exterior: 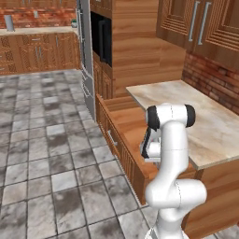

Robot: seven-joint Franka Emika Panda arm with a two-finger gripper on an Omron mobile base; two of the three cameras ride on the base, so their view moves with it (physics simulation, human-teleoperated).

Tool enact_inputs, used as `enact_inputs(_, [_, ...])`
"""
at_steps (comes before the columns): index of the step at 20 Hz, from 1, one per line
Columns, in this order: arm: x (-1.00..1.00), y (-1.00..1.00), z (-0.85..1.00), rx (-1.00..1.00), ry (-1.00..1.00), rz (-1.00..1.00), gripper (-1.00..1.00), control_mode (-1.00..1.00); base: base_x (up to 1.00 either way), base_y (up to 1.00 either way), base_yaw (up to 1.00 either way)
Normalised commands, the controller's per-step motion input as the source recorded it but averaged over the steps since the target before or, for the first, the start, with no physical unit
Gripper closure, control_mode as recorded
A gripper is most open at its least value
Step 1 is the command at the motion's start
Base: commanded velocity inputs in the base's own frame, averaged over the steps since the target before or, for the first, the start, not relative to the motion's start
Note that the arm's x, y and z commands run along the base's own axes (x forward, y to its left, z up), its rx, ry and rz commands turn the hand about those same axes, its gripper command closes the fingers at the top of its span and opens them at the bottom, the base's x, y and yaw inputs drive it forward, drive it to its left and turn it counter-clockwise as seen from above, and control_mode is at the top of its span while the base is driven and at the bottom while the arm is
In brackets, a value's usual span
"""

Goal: Pick up the metallic utensils from the counter and place them in the open drawer. Make sure not to pick up any wooden utensils.

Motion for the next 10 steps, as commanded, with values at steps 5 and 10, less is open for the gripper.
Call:
enact_inputs(5, [0.0,0.0,0.03,0.0,0.0,0.0,-1.0,-1.0,0.0,0.0,0.0])
enact_inputs(10, [-0.02,0.29,0.5,-0.12,0.0,0.0,-1.0,-1.0,0.0,0.0,0.0])
